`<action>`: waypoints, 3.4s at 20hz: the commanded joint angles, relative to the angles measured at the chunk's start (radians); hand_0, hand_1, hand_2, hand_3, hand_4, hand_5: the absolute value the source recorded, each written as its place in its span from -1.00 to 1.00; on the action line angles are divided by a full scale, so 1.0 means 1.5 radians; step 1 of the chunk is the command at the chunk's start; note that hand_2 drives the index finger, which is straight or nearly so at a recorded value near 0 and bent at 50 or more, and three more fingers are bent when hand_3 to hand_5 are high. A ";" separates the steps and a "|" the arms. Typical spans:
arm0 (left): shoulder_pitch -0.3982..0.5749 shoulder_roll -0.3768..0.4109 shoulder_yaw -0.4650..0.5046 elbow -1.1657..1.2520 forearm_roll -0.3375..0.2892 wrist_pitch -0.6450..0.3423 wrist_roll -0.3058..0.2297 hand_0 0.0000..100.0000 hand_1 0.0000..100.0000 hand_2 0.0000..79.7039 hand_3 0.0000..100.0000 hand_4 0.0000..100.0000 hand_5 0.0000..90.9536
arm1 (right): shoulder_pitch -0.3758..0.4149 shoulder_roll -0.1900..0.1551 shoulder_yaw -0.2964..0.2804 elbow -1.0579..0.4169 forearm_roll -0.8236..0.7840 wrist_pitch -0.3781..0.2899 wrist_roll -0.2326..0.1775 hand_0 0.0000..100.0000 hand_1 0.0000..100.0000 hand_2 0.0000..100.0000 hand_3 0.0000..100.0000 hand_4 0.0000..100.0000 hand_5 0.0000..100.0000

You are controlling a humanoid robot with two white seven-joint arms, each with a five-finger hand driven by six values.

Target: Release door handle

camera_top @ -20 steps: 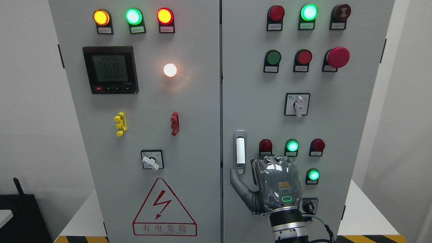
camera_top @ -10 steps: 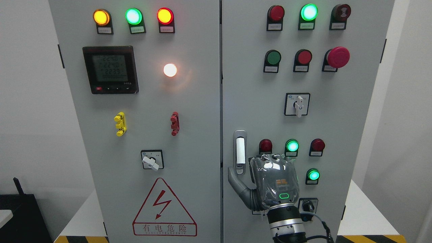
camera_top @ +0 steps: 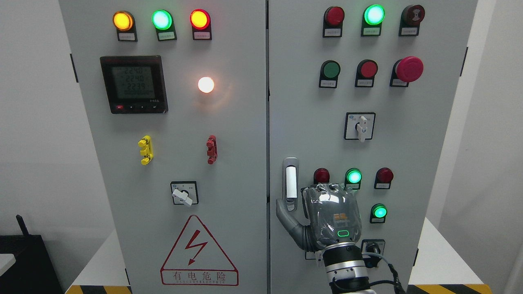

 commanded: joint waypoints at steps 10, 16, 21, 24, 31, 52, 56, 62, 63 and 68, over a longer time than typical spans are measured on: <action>0.000 0.000 0.007 0.011 0.000 0.001 0.000 -0.76 -0.22 -1.00 -1.00 -1.00 -1.00 | -0.001 0.003 -0.001 0.001 -0.002 0.002 -0.001 -0.23 -0.86 0.91 1.00 0.83 0.82; 0.001 0.000 0.007 0.011 0.000 0.001 0.000 -0.76 -0.22 -1.00 -1.00 -1.00 -1.00 | 0.003 0.004 -0.001 -0.006 -0.003 0.002 -0.001 -0.20 -0.84 0.91 1.00 0.83 0.82; 0.000 0.000 0.007 0.011 0.000 0.001 0.000 -0.76 -0.22 -1.00 -1.00 -1.00 -1.00 | 0.003 0.004 -0.001 -0.009 -0.003 0.002 -0.001 -0.16 -0.84 0.92 1.00 0.83 0.83; 0.000 0.000 0.007 0.011 0.000 0.001 0.000 -0.76 -0.22 -1.00 -1.00 -1.00 -1.00 | 0.003 0.004 0.000 -0.009 -0.002 0.002 -0.001 -0.15 -0.84 0.92 1.00 0.84 0.83; 0.000 0.000 0.007 0.011 0.000 0.001 0.000 -0.76 -0.22 -1.00 -1.00 -1.00 -1.00 | 0.003 0.004 0.000 -0.009 -0.001 0.002 -0.001 -0.15 -0.81 0.92 1.00 0.84 0.83; 0.000 0.000 0.007 0.011 0.000 0.001 0.000 -0.76 -0.22 -1.00 -1.00 -1.00 -1.00 | 0.003 0.006 0.000 -0.009 -0.001 0.007 -0.001 -0.14 -0.73 0.93 1.00 0.86 0.84; 0.000 0.000 0.007 0.011 0.000 0.001 0.000 -0.76 -0.22 -1.00 -1.00 -1.00 -1.00 | 0.004 0.006 -0.001 -0.009 -0.001 0.008 -0.001 -0.14 -0.72 0.93 1.00 0.86 0.84; 0.000 0.000 0.007 0.011 0.000 0.001 0.000 -0.76 -0.22 -1.00 -1.00 -1.00 -1.00 | 0.004 0.006 -0.001 -0.009 -0.001 0.012 -0.001 -0.11 -0.71 0.93 1.00 0.86 0.84; 0.000 0.000 0.007 0.011 0.000 0.001 0.000 -0.76 -0.22 -1.00 -1.00 -1.00 -1.00 | 0.004 0.005 -0.001 -0.009 -0.001 0.011 -0.001 -0.11 -0.71 0.92 1.00 0.86 0.84; 0.000 0.000 0.007 0.011 0.000 0.000 0.000 -0.76 -0.22 -1.00 -1.00 -1.00 -1.00 | 0.004 0.005 -0.003 -0.010 -0.001 0.012 -0.001 -0.10 -0.70 0.92 1.00 0.86 0.84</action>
